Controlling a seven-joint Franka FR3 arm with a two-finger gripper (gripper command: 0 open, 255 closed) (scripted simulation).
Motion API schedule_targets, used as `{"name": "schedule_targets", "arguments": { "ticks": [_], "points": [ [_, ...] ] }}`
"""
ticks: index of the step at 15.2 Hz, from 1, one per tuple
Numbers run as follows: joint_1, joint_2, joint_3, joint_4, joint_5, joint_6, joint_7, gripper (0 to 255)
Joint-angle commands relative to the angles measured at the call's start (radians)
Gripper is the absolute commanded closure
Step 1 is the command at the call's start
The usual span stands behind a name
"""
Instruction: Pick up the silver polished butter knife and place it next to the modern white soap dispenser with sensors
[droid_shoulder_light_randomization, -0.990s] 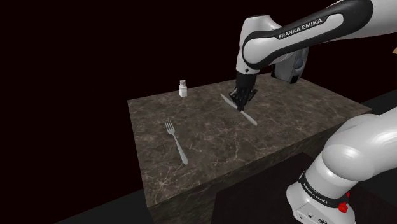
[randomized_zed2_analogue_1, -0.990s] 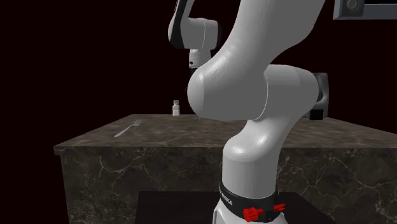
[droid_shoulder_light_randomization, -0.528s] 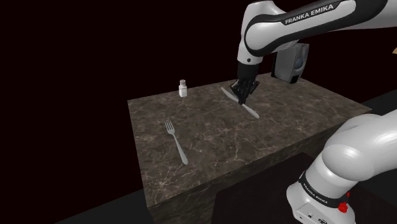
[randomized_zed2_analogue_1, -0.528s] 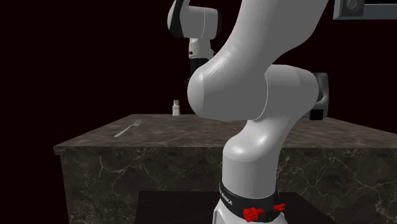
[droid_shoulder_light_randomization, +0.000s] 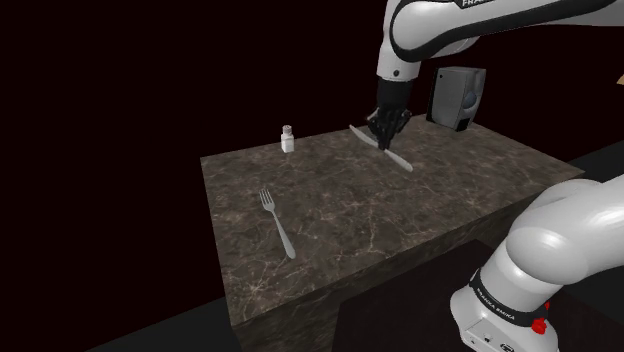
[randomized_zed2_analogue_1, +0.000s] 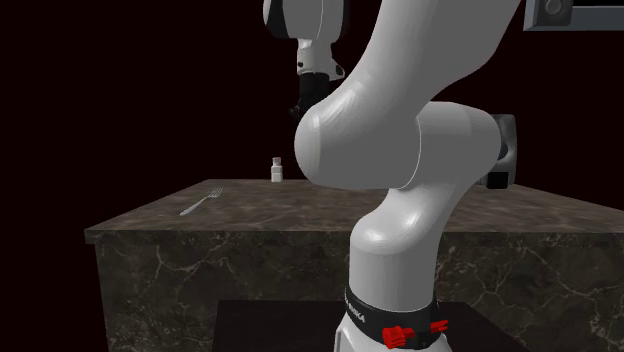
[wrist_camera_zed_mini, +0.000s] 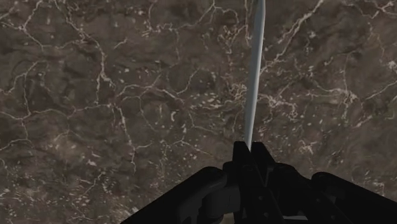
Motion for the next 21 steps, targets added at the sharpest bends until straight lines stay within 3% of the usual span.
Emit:
{"name": "schedule_targets", "arguments": {
  "ticks": [1, 21],
  "points": [
    [0.0, -0.002, 0.0, 0.024, 0.0, -0.026, 0.002, 255],
    [-0.004, 0.015, -0.009, 0.307, -0.008, -0.292, 0.008, 255]
  ]
}}
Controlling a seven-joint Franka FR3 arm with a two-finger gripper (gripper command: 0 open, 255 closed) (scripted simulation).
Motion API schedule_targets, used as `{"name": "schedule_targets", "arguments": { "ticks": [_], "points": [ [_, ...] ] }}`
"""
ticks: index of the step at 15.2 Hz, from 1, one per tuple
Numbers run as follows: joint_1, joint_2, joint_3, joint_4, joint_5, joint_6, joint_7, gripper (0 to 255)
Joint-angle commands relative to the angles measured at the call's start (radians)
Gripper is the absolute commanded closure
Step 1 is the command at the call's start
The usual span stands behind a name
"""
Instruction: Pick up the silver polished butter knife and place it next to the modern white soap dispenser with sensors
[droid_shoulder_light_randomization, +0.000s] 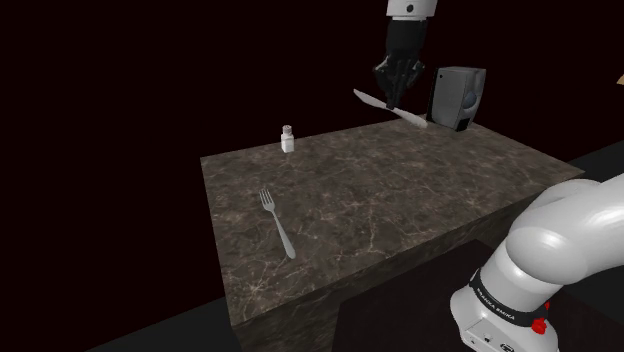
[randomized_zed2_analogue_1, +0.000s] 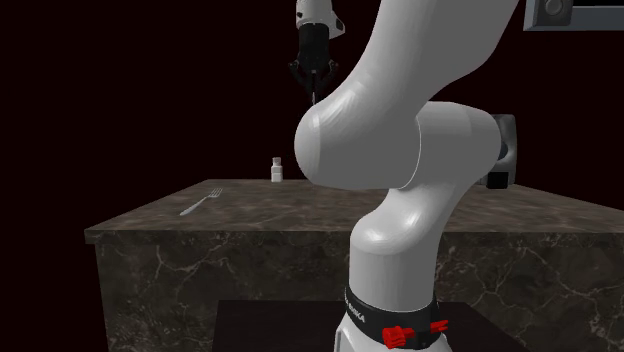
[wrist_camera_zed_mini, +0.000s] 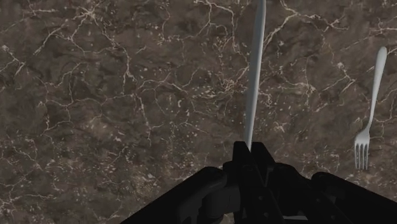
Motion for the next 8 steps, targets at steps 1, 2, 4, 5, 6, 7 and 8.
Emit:
{"name": "schedule_targets", "arguments": {
  "ticks": [1, 2, 4, 5, 6, 7, 8],
  "points": [
    [-0.001, 0.008, -0.001, 0.033, -0.001, -0.026, 0.0, 255],
    [-0.001, 0.011, -0.001, 0.05, -0.001, -0.039, 0.0, 255],
    [-0.001, 0.018, -0.002, 0.083, -0.002, -0.065, 0.001, 255],
    [-0.001, 0.022, -0.002, 0.1, -0.002, -0.078, 0.002, 255],
    [-0.002, 0.026, -0.003, 0.117, -0.003, -0.091, 0.002, 255],
    [-0.002, 0.031, -0.003, 0.134, -0.003, -0.104, 0.002, 255],
    [-0.002, 0.035, -0.003, 0.151, -0.003, -0.117, 0.003, 255]
  ]
}}
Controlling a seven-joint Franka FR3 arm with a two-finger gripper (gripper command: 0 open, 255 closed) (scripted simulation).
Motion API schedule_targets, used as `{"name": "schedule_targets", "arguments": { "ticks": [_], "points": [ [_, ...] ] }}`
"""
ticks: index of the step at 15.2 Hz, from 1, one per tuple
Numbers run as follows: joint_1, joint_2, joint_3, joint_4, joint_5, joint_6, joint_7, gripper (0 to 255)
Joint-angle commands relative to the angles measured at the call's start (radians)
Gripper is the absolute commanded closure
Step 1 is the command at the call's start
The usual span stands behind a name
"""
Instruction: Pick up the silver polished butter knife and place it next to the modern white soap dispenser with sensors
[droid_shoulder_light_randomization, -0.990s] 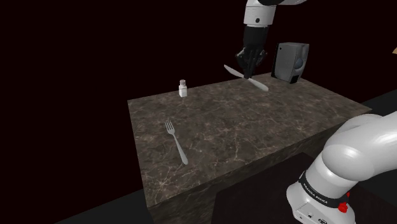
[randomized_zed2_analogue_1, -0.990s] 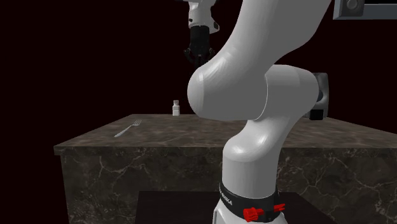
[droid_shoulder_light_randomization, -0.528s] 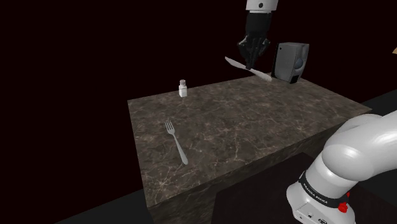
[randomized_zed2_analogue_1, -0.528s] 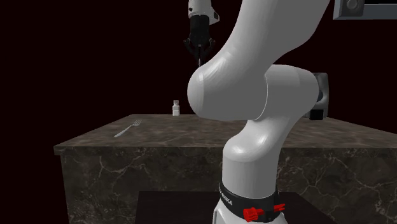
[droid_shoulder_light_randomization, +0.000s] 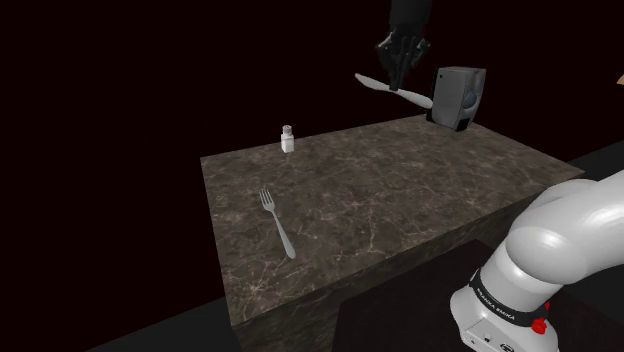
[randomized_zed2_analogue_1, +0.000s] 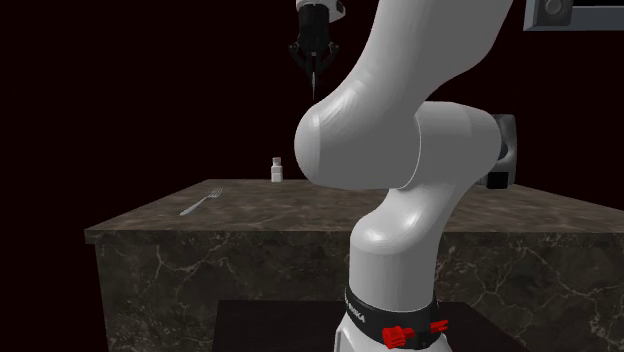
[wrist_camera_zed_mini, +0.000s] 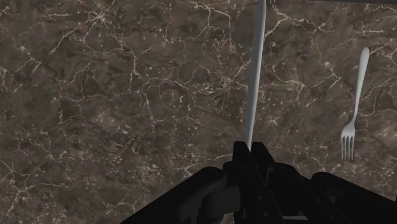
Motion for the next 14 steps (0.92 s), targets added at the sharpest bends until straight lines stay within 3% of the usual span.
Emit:
{"name": "schedule_targets", "arguments": {
  "ticks": [1, 6, 14],
  "points": [
    [0.0, 0.005, -0.001, 0.032, -0.001, -0.027, 0.001, 255],
    [-0.001, 0.029, -0.001, 0.116, -0.002, -0.088, 0.003, 255],
    [-0.057, 0.009, -0.153, 0.101, -0.085, -0.095, -0.199, 255]
  ]
}}
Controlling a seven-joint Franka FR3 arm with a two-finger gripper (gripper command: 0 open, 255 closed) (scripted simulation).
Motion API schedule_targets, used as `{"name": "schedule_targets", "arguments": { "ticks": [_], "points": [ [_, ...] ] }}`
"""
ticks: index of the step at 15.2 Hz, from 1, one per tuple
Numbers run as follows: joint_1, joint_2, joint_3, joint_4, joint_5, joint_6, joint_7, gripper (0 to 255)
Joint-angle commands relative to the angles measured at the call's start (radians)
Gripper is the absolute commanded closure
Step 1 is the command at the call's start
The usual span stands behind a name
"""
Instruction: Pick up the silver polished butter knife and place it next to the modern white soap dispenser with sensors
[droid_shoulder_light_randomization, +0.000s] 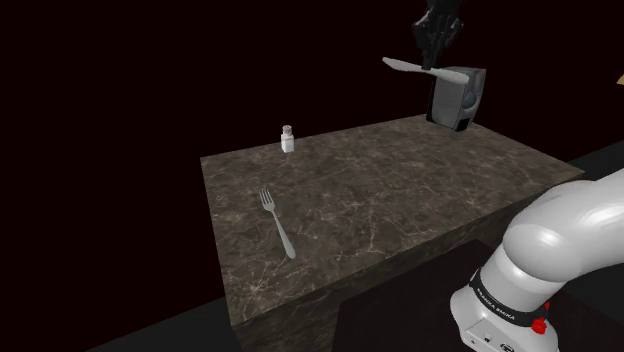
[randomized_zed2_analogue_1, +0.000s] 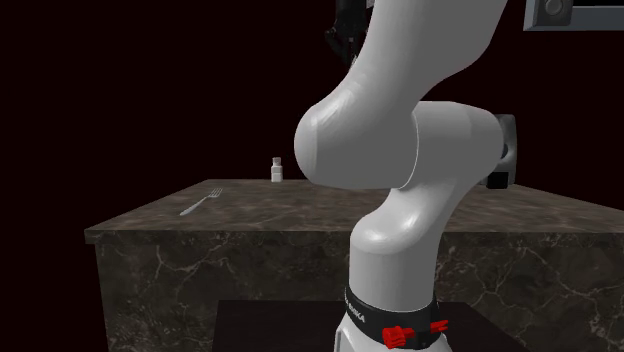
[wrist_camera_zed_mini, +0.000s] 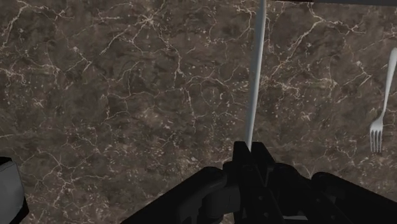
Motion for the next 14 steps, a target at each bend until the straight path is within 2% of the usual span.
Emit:
{"name": "schedule_targets", "arguments": {
  "ticks": [1, 8, 14],
  "points": [
    [-0.014, 0.0, -0.04, 0.002, -0.022, -0.001, -0.055, 255],
    [-0.059, 0.047, -0.177, 0.052, -0.087, 0.006, -0.235, 255],
    [-0.093, 0.131, -0.299, 0.139, -0.12, 0.016, -0.395, 255]
  ]
}}
